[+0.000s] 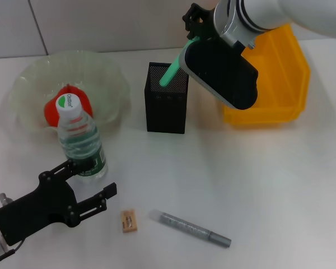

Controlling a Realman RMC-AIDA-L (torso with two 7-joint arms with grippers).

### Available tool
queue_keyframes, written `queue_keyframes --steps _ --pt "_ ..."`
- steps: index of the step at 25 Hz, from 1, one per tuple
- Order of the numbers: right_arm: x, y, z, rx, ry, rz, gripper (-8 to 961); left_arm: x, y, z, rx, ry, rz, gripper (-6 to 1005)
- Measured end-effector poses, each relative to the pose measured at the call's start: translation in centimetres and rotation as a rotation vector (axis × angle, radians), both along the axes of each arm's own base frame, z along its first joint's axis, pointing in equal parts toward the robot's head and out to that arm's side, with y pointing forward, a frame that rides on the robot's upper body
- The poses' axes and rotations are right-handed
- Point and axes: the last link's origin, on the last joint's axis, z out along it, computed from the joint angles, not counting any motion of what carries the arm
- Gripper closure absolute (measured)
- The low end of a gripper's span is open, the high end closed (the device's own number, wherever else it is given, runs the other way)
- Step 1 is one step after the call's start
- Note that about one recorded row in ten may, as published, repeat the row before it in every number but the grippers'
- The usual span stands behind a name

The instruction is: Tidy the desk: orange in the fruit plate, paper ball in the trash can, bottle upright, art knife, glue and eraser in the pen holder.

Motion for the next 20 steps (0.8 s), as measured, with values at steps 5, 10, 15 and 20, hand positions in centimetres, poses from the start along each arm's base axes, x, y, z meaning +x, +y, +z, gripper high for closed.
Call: queue_keyframes --steps 5,10,15,20 --pt "-0.01 0.37 -0.30 0.000 -0.007 0.006 799 -0.01 0.04 0.05 0.001 0.001 -0.001 214" --pt "-0.19 0.52 -0.37 0.001 -0.007 0.015 800 0.01 0.08 0.05 0.001 0.001 -0.001 214" --pt "-0.21 0.49 -0.48 -0.001 -0.010 0.020 800 0.01 0.10 0.06 0.002 0.001 -0.001 214" --pt "-0.17 0.39 -0.64 -0.009 -0.021 0.023 800 0.01 0.12 0.08 0.004 0.000 0.000 215"
